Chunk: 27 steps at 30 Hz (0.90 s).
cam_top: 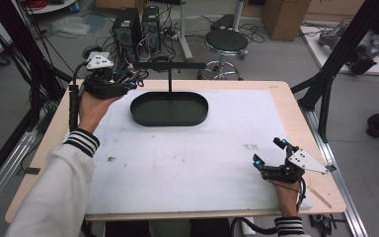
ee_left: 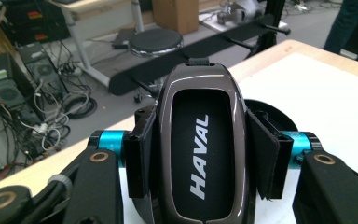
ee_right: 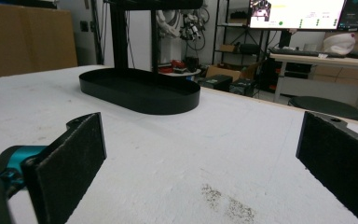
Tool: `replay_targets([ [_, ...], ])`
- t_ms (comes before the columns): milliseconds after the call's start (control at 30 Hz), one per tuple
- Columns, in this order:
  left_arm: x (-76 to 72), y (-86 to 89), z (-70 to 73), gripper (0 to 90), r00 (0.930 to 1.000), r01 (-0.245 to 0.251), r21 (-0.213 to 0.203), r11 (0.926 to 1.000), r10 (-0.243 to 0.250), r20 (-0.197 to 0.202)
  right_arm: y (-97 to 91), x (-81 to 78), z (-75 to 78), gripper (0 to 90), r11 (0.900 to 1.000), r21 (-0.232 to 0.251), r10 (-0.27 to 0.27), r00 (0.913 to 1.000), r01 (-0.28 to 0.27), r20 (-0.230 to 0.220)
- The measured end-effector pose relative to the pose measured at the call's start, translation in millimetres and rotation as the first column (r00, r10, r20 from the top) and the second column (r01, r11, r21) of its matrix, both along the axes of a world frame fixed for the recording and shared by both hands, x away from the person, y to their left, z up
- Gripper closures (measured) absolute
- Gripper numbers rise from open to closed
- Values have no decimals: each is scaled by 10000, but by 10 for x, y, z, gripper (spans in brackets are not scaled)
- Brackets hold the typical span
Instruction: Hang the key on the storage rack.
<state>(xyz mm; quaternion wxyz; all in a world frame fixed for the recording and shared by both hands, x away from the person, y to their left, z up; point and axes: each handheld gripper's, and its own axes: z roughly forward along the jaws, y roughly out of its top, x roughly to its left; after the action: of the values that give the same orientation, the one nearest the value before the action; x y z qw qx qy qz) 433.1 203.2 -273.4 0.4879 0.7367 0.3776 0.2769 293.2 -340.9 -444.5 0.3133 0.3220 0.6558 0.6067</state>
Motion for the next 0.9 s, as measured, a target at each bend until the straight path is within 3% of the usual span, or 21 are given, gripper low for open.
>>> replay_targets([
  [267, 70, 14, 46, 486, 9996, -248, 42, 9997, 249, -92, -4, -3, -22, 4, 10000, 21, -35, 10000, 35, 21],
  [667, 202, -54, 117, 486, 9980, -631, 613, 9961, 624, 134, -17, -4, -48, 4, 9999, 145, -50, 10000, 49, 35],
  [900, 268, -63, 138, 486, 9970, -774, 701, 9945, 766, 140, -19, -5, -54, 4, 9998, 210, -35, 10000, 33, 83],
])
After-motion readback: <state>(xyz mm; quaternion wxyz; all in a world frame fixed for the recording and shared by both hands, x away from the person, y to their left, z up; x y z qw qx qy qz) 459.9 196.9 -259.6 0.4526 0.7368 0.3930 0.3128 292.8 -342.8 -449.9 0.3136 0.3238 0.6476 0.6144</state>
